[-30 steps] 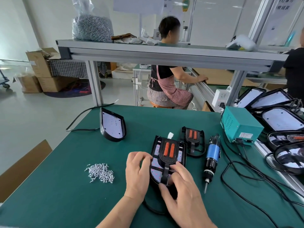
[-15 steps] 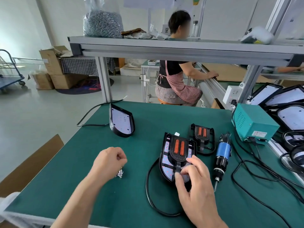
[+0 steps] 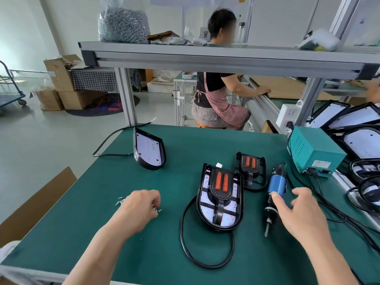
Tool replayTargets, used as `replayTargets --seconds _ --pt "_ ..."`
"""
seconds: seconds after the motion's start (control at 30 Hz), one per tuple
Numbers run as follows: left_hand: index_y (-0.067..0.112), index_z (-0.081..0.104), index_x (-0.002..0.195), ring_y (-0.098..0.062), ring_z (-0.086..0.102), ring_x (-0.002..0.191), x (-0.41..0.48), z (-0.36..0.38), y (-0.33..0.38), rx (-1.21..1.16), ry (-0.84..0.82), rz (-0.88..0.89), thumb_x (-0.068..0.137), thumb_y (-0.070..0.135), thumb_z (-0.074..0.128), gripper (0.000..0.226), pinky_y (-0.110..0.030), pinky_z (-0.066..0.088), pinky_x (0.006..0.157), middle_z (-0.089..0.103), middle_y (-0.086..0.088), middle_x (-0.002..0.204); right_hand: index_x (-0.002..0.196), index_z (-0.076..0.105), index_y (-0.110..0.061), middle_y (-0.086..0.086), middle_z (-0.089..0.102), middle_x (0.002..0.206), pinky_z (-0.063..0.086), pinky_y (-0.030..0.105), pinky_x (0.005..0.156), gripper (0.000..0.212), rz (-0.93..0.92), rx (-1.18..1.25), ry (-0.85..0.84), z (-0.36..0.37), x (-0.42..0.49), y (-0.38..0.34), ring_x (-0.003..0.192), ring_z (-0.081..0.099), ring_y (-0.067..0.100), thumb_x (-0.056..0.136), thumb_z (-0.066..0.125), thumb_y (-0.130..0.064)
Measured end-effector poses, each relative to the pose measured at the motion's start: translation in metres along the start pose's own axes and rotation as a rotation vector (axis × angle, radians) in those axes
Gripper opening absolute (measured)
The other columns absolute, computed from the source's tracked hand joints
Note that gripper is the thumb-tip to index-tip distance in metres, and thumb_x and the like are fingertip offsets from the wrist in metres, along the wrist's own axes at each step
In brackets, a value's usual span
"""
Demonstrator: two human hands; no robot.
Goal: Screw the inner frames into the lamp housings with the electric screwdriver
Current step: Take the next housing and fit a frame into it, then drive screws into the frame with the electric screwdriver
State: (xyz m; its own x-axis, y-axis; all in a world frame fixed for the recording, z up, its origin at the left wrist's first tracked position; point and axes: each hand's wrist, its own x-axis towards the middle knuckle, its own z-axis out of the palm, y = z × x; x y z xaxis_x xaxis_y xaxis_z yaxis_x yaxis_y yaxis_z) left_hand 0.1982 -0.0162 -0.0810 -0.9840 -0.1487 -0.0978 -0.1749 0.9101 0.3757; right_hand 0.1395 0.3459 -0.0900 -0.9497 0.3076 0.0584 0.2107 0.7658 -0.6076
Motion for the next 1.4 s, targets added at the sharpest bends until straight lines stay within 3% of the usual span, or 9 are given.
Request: replayTargets --seconds 0.2,0.43,0.6,0.83,0.93,1.0,1.13,1.27,1.4 --pt "0.025 0.053 0.077 -0.018 0.057 0.089 0.015 0.009 0.001 0.032 0.073 0.013 0.090 0.011 0.059 0.020 -0.028 0.045 0.068 0.055 0.008 0.089 0.114 0.036 -0.016 0.006 0.060 0.098 0.047 0.040 0.071 0.061 -0.014 -0.167 -0.063 0.014 0.020 -0.014 0.089 0.060 0.034 0.088 0.058 -0.067" --pt "0.023 0.051 0.086 -0.023 0.058 0.089 0.025 0.018 0.004 0.082 0.139 0.031 0.099 0.019 0.055 0.014 -0.036 0.049 0.083 0.055 0.004 0.094 0.101 0.038 -0.010 0.006 0.056 0.084 0.037 0.033 0.055 0.050 0.094 -0.107 -0.093 0.021 0.040 -0.017 0.077 0.058 0.029 0.080 0.075 -0.037" --pt "0.022 0.049 0.087 -0.022 0.054 0.085 0.025 0.021 -0.004 0.037 0.176 0.015 0.098 0.016 0.050 0.012 -0.034 0.045 0.077 0.053 0.005 0.093 0.097 0.055 -0.011 0.007 0.060 0.080 0.041 0.033 0.059 0.041 0.208 0.414 -0.117 0.015 0.041 -0.002 0.068 0.058 0.025 0.069 0.070 -0.038" --pt "0.018 0.065 0.097 -0.022 0.058 0.086 0.025 0.019 -0.002 -0.136 0.341 0.060 0.093 0.000 0.055 0.021 -0.035 0.046 0.077 0.063 0.007 0.092 0.095 0.052 -0.009 0.007 0.053 0.067 0.040 0.020 0.039 0.010 0.236 1.159 -0.192 0.005 0.032 0.011 0.042 0.049 0.013 0.093 0.061 -0.014" --pt "0.016 0.068 0.090 -0.022 0.059 0.080 0.026 0.015 0.001 -0.192 0.428 0.044 0.089 -0.005 0.057 0.024 -0.036 0.047 0.073 0.064 0.009 0.085 0.094 0.061 -0.012 0.005 0.055 0.065 0.042 0.017 0.041 0.014 0.213 1.310 -0.190 -0.004 0.023 0.002 0.044 0.048 0.015 0.093 0.065 -0.025" --pt "0.015 0.068 0.089 -0.025 0.059 0.080 0.028 0.014 0.003 -0.186 0.466 0.021 0.089 -0.005 0.056 0.023 -0.038 0.048 0.075 0.065 0.007 0.086 0.108 0.066 -0.010 0.005 0.052 0.068 0.045 0.017 0.045 0.022 0.193 1.438 -0.228 -0.009 0.020 -0.004 0.051 0.049 0.014 0.096 0.061 -0.028" --pt "0.015 0.069 0.105 -0.030 0.058 0.085 0.034 0.015 0.004 -0.143 0.481 -0.020 0.099 0.004 0.051 0.022 -0.041 0.046 0.078 0.062 -0.001 0.101 0.115 0.065 -0.009 0.004 0.053 0.067 0.042 0.017 0.046 0.031 0.156 1.607 -0.265 -0.013 0.014 -0.015 0.059 0.048 0.015 0.096 0.057 -0.032" --pt "0.022 0.068 0.103 -0.002 0.061 0.068 0.037 0.014 0.014 -0.463 0.478 -0.076 0.103 0.008 0.044 0.028 -0.020 0.042 0.060 0.063 -0.001 0.095 0.119 0.066 -0.014 0.003 0.055 0.073 0.042 0.017 0.048 0.039 0.129 1.633 -0.305 -0.016 0.011 -0.030 0.062 0.049 0.013 0.084 0.065 -0.030" --pt "0.011 0.067 0.092 -0.003 0.059 0.055 0.035 0.014 0.037 -1.088 0.334 -0.168 0.104 0.002 0.045 0.027 -0.020 0.051 0.061 0.065 -0.006 0.074 0.120 0.065 -0.018 -0.001 0.059 0.076 0.041 0.018 0.054 0.041 0.066 1.590 -0.329 -0.021 0.010 -0.047 0.067 0.052 0.011 0.079 0.067 -0.024"
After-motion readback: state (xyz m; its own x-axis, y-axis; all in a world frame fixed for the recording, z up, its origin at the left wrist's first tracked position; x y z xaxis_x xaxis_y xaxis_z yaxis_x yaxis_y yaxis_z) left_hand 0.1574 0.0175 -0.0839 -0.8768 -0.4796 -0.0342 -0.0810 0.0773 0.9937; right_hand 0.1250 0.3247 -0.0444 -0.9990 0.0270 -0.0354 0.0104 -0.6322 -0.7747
